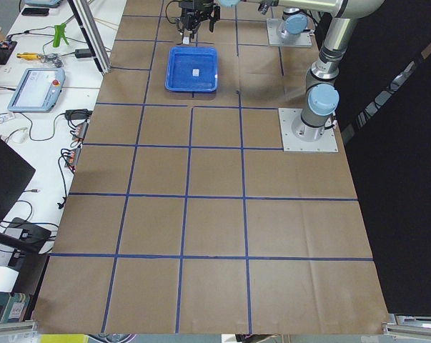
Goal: Assemble white blocks and place on blue tray
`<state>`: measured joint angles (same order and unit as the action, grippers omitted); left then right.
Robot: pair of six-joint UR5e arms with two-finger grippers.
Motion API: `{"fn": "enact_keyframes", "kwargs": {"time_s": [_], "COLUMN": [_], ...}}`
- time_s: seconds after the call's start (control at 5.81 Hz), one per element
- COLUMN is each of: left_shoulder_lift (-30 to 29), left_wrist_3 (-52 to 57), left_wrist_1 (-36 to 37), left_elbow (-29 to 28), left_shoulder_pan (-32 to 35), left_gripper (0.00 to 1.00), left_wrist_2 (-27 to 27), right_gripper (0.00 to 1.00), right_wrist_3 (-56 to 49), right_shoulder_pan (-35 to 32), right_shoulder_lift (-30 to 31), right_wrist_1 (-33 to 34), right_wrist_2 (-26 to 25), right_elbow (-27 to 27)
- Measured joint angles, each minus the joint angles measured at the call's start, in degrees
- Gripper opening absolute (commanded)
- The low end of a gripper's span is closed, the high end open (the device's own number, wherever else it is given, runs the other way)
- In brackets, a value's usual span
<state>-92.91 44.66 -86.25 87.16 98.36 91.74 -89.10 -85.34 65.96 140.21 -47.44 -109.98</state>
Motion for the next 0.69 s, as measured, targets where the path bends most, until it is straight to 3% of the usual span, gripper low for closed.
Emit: {"fn": "enact_keyframes", "kwargs": {"time_s": [0.34,0.69], "left_shoulder_lift": [0.25,0.51], "left_wrist_3": [-5.77,-15.41], "left_wrist_1": [-0.69,0.07], "left_elbow": [-0.27,0.05], "left_shoulder_pan": [-1.58,-1.93], "left_gripper": [0.99,0.99], "left_wrist_2": [2.03,2.1], "right_gripper": [0.32,0.32], "right_wrist_3": [8.33,9.92], "right_shoulder_pan": [-4.89,-7.66], "right_shoulder_lift": [-4.32,-6.57], "right_wrist_1": [11.71,14.16], "right_wrist_2": [-0.5,-1.85], "right_elbow": [-1.18,-1.5]}}
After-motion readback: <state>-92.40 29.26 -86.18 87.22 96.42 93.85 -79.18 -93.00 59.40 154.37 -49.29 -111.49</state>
